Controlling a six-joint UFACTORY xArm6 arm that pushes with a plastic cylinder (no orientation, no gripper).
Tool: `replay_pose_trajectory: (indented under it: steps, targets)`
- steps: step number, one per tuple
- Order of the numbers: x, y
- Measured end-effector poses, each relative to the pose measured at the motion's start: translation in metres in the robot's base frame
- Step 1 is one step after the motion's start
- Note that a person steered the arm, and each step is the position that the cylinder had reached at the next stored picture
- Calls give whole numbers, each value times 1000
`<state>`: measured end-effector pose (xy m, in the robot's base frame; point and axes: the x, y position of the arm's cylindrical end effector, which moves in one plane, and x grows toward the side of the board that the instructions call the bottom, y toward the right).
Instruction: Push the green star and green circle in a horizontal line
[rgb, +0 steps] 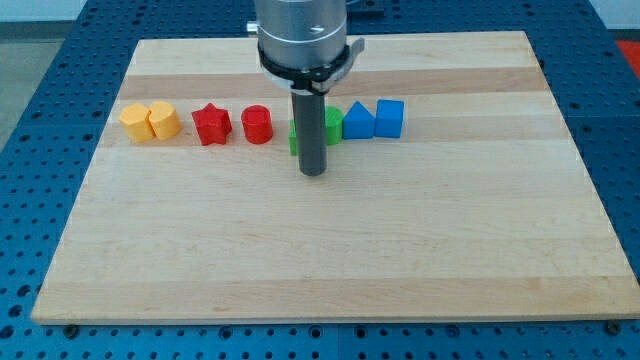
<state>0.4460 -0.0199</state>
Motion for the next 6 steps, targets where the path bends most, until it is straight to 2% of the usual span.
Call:
replay_pose_trajectory:
  steps: [6]
  targets:
    - [-23, -30]
